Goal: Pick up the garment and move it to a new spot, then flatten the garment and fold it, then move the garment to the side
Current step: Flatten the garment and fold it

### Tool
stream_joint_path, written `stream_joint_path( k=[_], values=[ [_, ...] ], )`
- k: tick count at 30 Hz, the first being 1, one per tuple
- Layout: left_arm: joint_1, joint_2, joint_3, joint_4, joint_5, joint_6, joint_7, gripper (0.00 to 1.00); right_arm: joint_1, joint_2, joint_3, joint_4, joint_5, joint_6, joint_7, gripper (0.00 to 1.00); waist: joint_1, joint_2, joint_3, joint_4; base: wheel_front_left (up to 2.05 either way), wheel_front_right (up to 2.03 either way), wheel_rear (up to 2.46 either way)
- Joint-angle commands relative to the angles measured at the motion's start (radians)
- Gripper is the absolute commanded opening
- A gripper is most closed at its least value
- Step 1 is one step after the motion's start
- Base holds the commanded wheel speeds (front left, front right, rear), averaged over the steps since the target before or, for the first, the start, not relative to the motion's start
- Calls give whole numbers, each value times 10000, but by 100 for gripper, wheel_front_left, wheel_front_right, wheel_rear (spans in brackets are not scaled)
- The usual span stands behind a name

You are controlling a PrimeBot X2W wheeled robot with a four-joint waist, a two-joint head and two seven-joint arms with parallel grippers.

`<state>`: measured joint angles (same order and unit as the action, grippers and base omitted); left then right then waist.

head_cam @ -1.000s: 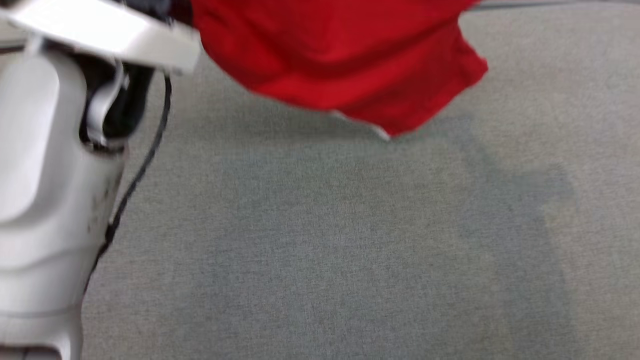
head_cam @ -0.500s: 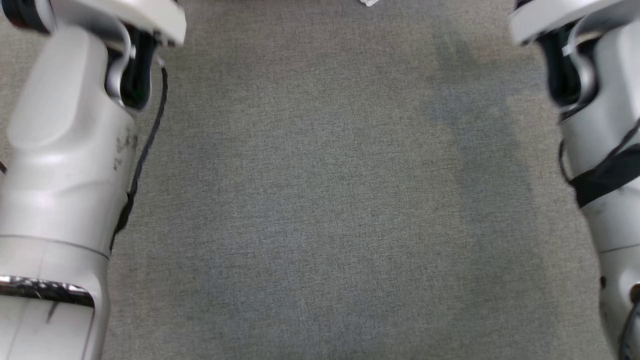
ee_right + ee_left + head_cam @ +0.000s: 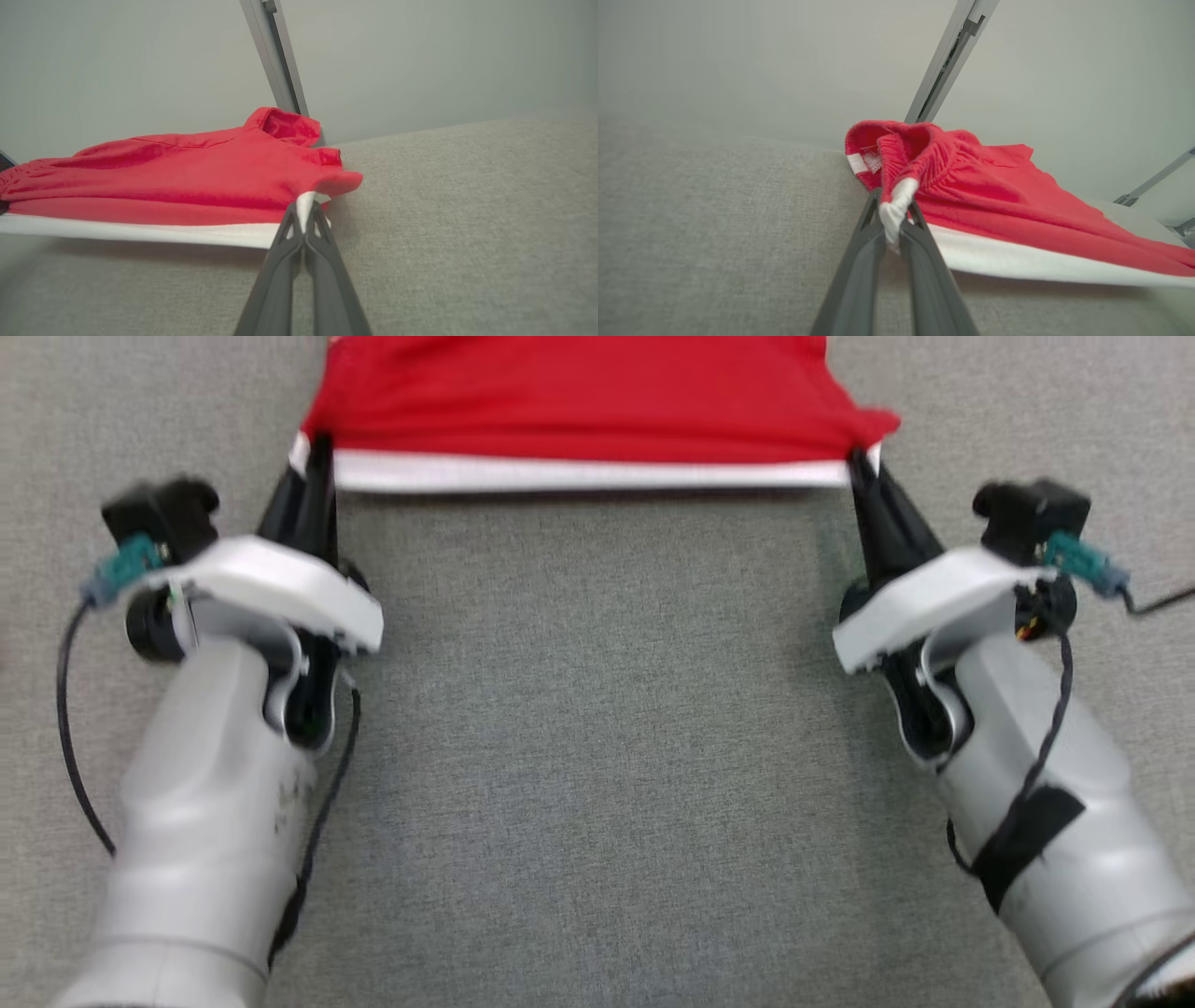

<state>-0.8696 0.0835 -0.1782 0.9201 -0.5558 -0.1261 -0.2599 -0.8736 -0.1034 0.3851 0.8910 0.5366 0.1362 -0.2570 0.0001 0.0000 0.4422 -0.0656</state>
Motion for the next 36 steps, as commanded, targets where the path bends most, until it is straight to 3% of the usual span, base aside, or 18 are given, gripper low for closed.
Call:
stream_joint_path(
  k=[1,17,30,36],
  values=[
    [273,267,214,-86,16,45,-73,0,304,-333,-116,-118,119,-101,-114,0,-1,0,-301,4,0,0,0],
    [6903,248,53,-4262,571,-6,-74,0,6914,-863,-646,-4332,-233,-99,79,0,-1,0,-2770,-192,0,0,0],
    [9977,1025,112,-8993,361,1081,2042,0,10391,-830,-2602,-9120,-1680,-110,3243,0,-1,0,-3828,-309,0,0,0],
    [10475,990,70,-10038,135,1336,2670,0,10856,-652,-3030,-10250,-1938,-113,3999,0,-1,0,-3927,-269,0,0,0]
  ],
)
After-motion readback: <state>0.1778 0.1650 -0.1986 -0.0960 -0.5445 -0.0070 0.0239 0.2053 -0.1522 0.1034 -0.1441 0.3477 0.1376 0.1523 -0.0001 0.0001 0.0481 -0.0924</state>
